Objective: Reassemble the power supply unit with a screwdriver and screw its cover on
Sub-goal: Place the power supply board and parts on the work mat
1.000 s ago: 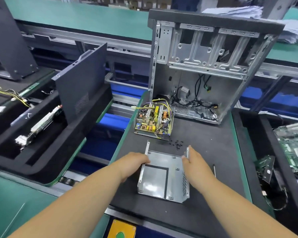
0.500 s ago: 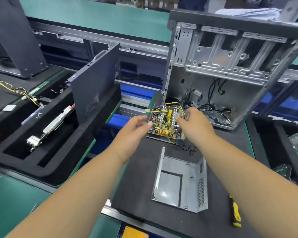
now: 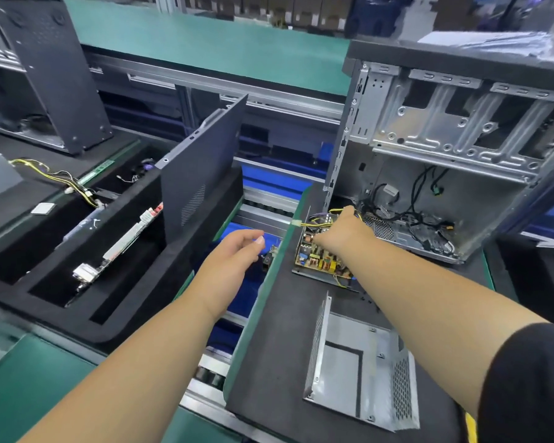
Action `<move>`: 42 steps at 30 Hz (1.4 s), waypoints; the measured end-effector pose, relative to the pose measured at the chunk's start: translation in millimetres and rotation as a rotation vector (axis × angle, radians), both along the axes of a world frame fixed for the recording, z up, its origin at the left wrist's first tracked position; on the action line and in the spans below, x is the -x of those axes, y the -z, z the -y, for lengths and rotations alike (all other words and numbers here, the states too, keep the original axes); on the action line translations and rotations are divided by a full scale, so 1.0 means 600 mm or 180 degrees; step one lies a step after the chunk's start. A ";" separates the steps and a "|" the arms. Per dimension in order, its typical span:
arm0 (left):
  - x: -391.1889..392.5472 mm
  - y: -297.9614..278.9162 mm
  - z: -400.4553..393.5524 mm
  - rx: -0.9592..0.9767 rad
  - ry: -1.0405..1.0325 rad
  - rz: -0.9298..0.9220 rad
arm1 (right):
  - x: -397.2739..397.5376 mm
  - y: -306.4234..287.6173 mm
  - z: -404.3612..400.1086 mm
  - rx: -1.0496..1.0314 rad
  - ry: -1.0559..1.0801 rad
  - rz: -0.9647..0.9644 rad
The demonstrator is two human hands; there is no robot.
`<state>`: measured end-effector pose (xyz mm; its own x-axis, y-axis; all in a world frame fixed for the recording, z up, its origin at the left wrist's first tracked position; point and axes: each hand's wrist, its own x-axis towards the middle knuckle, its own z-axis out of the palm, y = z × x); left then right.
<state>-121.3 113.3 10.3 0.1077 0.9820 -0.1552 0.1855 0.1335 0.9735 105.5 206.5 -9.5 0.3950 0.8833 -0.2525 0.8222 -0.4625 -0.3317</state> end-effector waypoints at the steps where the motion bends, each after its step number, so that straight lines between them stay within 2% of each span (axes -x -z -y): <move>1: 0.002 -0.001 0.000 -0.0008 -0.0003 -0.0021 | -0.004 0.000 -0.001 -0.0018 0.0040 -0.0016; 8: 0.003 -0.005 -0.002 0.0052 0.0078 -0.0094 | -0.062 -0.029 -0.007 -0.0121 0.0346 -0.0761; 17: -0.026 -0.008 -0.002 0.0131 0.0209 -0.0066 | -0.095 -0.045 0.001 -0.0896 0.0665 -0.2247; 26: -0.053 -0.015 -0.002 0.0103 0.0285 0.0063 | -0.124 -0.082 0.057 -0.1086 0.0318 -0.3488; 31: -0.097 -0.023 -0.011 0.0343 0.0283 0.0236 | -0.150 -0.119 0.105 -0.1162 -0.0241 -0.3496; 36: -0.131 -0.055 -0.005 0.0904 0.0403 0.0836 | -0.163 -0.158 0.148 -0.1165 -0.0611 -0.3206; 39: -0.145 -0.069 -0.011 0.1234 0.0658 0.1098 | -0.167 -0.178 0.174 -0.1171 -0.0984 -0.2921; 42: -0.163 -0.085 -0.031 0.1459 0.1202 0.1266 | -0.168 -0.186 0.195 -0.1130 -0.1297 -0.2617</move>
